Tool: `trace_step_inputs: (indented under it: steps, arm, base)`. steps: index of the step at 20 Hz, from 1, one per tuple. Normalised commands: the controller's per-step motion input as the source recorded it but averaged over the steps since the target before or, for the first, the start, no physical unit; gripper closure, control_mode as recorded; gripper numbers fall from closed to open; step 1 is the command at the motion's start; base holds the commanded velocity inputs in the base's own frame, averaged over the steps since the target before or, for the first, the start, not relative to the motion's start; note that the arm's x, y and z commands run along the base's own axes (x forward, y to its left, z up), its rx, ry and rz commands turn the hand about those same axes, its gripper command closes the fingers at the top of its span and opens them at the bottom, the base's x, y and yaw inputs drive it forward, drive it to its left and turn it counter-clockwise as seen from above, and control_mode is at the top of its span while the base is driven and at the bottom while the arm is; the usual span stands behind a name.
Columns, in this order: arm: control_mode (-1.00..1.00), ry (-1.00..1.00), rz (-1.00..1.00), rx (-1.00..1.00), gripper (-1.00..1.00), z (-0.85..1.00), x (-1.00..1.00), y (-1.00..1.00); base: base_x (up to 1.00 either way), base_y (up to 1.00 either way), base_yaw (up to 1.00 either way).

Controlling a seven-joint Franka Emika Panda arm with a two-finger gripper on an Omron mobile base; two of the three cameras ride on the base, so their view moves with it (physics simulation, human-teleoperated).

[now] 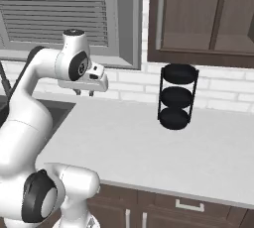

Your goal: Take a straw from the drawer in front and place it inside the glass cup on the dining counter.

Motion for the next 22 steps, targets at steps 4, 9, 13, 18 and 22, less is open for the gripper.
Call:
trace_step_inputs:
  steps: [4,9,13,18,22]
  arm:
    - [1.0,0.0,0.0,0.0,-1.0,0.0,-0.01,0.0]
    - [1.0,0.0,0.0,0.0,-1.0,0.0,0.0,0.0]
    - [1.0,0.0,0.0,0.0,-1.0,0.0,0.0,0.0]
    - [1.0,0.0,0.0,0.0,-1.0,0.0,0.0,0.0]
    - [1.0,0.0,0.0,0.0,-1.0,0.0,0.0,0.0]
  base:
    - [-0.05,0.0,0.0]
    - [-0.52,0.4,-0.12]
    - [-0.61,0.84,-0.43]
    - [-0.27,0.87,-0.53]
    - [0.01,0.84,-0.6]
